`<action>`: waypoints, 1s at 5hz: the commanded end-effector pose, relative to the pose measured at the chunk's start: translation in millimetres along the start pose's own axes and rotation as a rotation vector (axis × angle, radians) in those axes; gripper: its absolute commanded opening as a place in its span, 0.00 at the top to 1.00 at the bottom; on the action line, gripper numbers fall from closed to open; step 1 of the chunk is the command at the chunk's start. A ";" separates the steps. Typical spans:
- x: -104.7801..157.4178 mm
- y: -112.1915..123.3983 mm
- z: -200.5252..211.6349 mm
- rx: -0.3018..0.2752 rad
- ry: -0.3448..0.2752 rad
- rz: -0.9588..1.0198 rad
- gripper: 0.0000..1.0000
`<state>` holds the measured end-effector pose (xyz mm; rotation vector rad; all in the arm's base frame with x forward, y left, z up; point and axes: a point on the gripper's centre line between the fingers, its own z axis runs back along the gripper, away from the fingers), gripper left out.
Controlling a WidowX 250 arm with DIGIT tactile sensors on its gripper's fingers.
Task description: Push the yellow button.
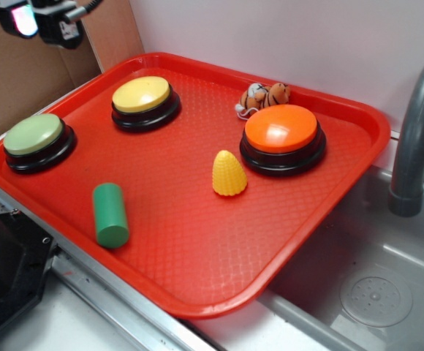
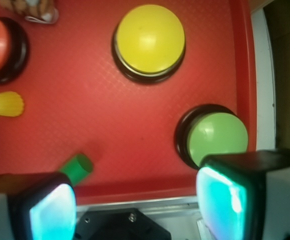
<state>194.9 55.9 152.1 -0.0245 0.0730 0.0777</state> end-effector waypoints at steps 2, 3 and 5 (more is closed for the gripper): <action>31.7 8.2 -8.2 0.025 -0.058 -0.033 0.00; 31.7 8.2 -8.2 0.025 -0.058 -0.033 0.00; 85.0 26.9 -53.1 0.017 -0.252 -0.009 0.00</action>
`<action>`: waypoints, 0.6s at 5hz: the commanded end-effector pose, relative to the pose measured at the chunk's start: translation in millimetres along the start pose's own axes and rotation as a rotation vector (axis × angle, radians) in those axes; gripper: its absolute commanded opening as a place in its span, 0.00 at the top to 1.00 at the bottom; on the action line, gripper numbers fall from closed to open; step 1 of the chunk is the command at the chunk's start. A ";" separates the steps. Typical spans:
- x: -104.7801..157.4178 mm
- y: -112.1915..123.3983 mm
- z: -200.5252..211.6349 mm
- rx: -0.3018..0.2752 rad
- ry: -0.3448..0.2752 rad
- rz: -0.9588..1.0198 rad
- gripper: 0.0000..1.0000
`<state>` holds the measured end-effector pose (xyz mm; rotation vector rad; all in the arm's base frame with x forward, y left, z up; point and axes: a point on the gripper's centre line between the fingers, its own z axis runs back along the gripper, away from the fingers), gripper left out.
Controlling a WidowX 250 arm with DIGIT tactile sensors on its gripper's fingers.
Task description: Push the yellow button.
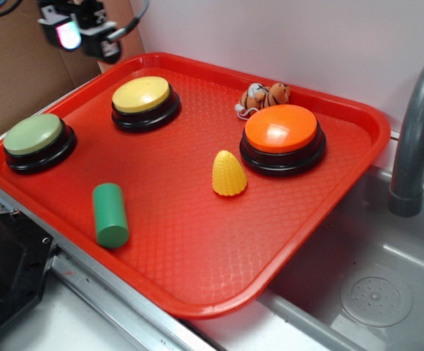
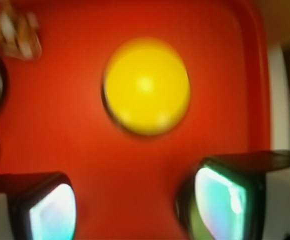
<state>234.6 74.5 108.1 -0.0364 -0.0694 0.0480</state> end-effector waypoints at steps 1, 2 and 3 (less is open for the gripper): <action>55.2 16.4 -39.5 0.059 -0.063 0.017 0.00; 59.8 14.7 -56.6 0.086 -0.017 0.014 0.00; 51.7 11.0 -51.5 0.073 0.006 0.019 0.00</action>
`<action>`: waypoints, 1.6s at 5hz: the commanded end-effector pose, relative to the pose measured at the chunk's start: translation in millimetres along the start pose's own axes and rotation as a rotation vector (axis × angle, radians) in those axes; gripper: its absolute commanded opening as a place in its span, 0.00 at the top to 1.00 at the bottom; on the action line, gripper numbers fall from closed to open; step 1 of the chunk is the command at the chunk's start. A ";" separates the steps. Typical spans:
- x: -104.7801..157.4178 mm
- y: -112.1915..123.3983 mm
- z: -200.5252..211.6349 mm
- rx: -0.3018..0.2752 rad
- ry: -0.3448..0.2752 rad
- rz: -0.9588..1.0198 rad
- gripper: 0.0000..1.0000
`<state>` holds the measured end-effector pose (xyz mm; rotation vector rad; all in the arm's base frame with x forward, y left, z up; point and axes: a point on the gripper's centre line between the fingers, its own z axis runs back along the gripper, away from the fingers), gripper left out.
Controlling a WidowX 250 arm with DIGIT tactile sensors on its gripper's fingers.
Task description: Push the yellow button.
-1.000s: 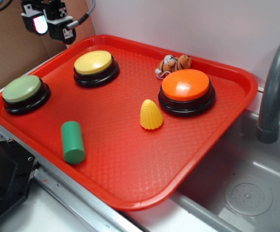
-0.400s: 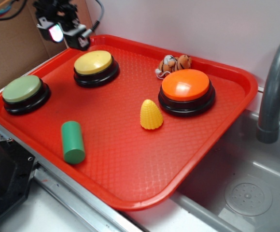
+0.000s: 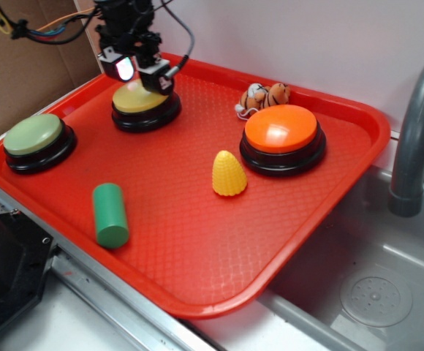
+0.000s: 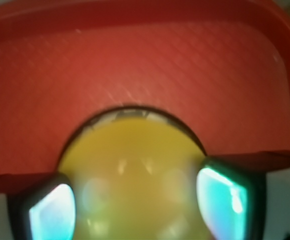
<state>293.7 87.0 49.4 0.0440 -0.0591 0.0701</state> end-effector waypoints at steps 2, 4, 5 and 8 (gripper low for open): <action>-34.9 18.0 85.3 -0.028 -0.092 0.076 0.00; -64.6 11.0 118.3 -0.027 -0.121 0.171 0.00; -67.7 6.7 123.7 -0.028 -0.122 0.163 0.00; -70.0 -24.4 143.3 -0.024 -0.117 0.101 0.00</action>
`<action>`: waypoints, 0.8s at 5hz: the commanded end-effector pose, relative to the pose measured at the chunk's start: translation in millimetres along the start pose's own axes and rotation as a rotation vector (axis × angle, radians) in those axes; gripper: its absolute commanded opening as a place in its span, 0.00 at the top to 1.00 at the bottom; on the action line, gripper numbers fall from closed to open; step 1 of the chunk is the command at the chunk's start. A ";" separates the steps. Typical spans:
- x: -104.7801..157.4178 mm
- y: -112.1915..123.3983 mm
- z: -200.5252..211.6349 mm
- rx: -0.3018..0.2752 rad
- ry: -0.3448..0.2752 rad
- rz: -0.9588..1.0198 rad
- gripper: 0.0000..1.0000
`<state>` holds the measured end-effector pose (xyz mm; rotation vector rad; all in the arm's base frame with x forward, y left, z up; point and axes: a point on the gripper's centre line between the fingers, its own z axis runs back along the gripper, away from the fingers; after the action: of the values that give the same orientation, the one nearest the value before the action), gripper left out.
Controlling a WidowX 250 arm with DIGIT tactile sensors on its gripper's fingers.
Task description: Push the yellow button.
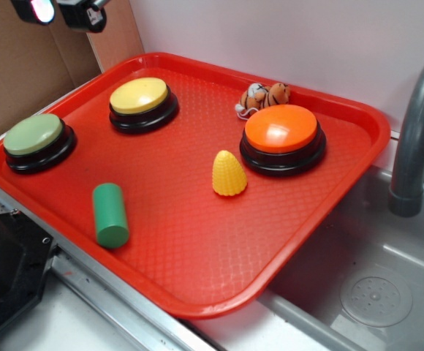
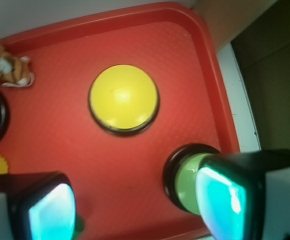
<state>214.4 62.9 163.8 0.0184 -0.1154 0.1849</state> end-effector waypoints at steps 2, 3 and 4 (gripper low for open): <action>6.3 -20.1 25.2 -0.021 -0.050 -0.049 0.00; 12.6 -33.6 20.2 -0.031 -0.024 -0.107 0.00; 14.6 -52.6 15.0 -0.001 -0.001 -0.154 0.00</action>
<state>231.9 17.3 166.1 0.0263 -0.0620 0.0428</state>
